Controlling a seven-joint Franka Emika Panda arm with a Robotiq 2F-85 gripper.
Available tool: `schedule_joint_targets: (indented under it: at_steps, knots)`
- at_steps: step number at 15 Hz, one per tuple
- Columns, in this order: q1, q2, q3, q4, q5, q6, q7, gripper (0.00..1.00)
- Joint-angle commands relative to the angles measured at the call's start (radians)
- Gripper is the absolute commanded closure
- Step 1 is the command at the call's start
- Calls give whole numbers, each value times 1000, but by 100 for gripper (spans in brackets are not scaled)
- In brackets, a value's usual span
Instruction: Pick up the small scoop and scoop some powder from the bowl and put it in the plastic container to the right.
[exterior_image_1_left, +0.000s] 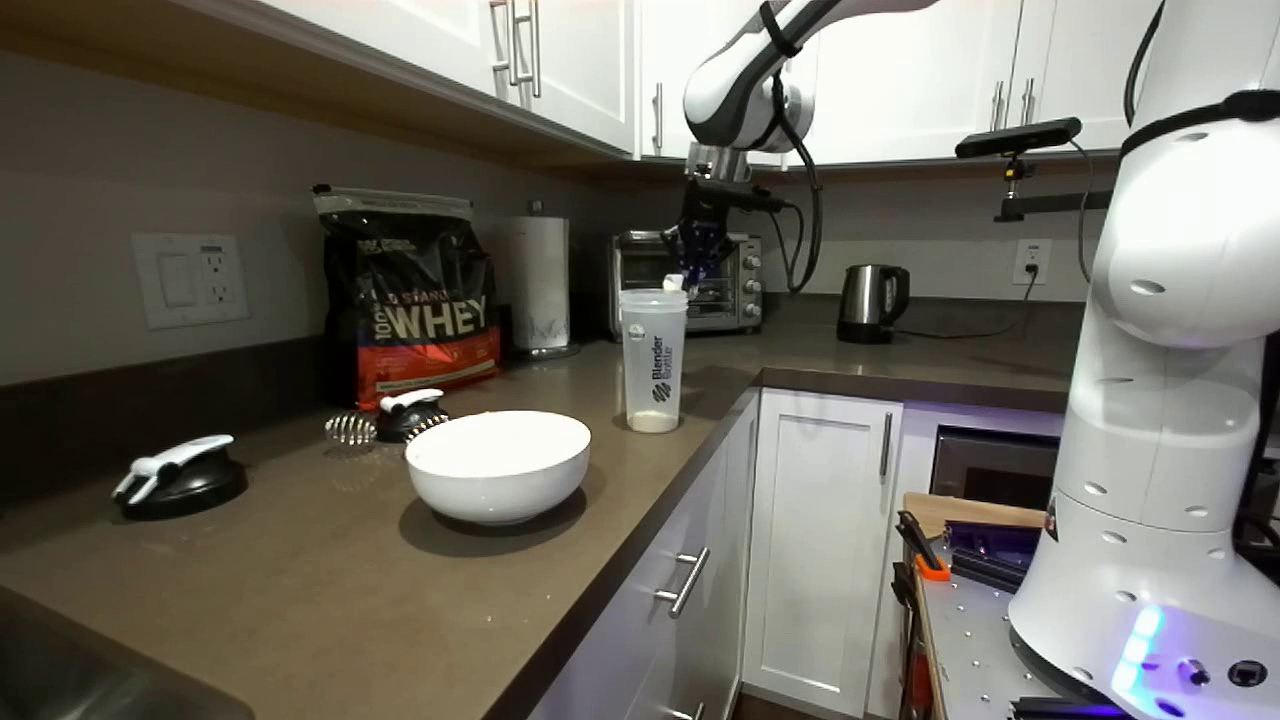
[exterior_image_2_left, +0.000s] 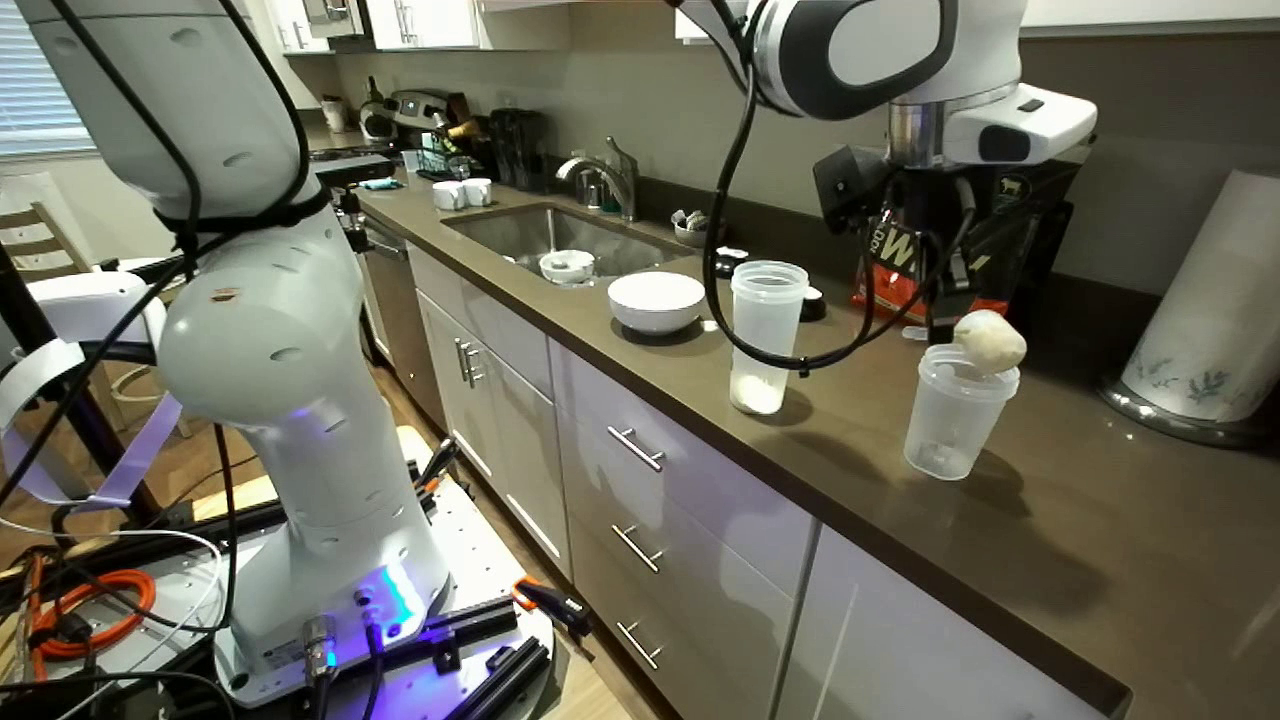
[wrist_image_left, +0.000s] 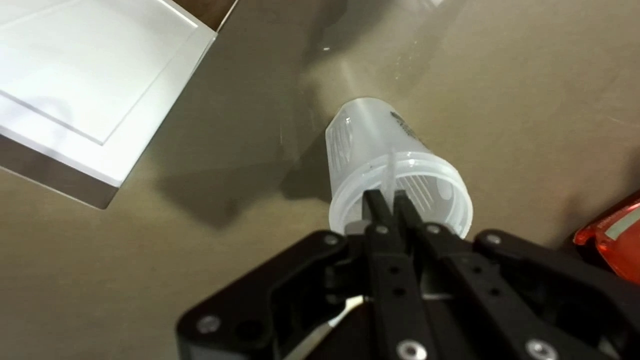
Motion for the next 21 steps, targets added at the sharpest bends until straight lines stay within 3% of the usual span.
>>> schedule_joint_targets:
  at_steps: [1,21]
  knots:
    - [6,13,1,18,-65,21,27,97]
    - [27,47,18,-1,-300,75,102,97]
